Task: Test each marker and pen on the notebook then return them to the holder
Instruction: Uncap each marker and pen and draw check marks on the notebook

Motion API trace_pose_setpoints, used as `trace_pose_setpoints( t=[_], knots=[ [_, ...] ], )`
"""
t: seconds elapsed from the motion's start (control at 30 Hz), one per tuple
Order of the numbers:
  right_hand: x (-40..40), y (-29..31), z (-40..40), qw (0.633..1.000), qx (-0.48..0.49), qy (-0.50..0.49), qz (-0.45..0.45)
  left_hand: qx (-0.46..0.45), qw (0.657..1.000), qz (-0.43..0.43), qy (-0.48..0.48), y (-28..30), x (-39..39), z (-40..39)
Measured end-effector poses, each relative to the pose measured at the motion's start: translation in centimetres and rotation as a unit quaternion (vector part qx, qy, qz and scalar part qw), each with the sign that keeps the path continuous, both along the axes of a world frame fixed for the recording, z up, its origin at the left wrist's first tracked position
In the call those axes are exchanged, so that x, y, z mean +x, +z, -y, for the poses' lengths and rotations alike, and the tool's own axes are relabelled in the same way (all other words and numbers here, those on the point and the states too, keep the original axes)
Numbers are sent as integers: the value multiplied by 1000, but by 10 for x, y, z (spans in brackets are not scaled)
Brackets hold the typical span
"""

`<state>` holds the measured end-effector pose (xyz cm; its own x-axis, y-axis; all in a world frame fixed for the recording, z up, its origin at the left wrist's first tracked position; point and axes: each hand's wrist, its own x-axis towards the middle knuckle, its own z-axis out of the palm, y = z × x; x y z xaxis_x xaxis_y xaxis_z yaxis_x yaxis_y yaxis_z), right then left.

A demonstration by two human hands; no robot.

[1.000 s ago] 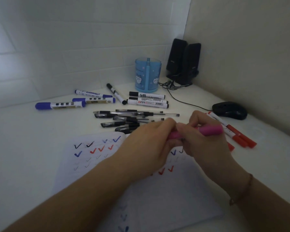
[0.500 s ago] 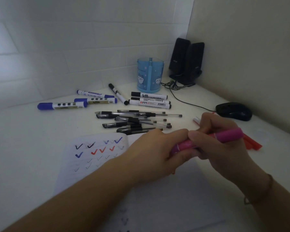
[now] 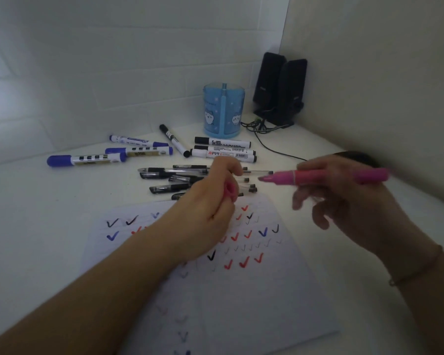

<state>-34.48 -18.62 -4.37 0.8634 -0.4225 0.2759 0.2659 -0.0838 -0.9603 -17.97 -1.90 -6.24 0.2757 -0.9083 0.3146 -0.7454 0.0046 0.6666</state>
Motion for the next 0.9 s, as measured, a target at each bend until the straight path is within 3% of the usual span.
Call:
trace_pose_setpoints(
  t=[0.1, 0.23, 0.4, 0.67, 0.9],
  knots=[
    [3, -9, -4, 997, -40, 24, -66, 8, 999, 47, -3, -6, -1, 5],
    [6, -14, -19, 988, -93, 3, -125, 25, 998, 48, 11, -10, 1, 7],
    [8, -13, -18, 988, -105, -48, -102, 29, 997, 72, 27, -11, 2, 9],
    [10, -21, -17, 953, -245, -80, -157, 26, 995, 89, 26, -12, 1, 9],
    [9, -16, -18, 949, -255, -87, -166, 13, 995, 101, 23, -14, 2, 9]
  ],
)
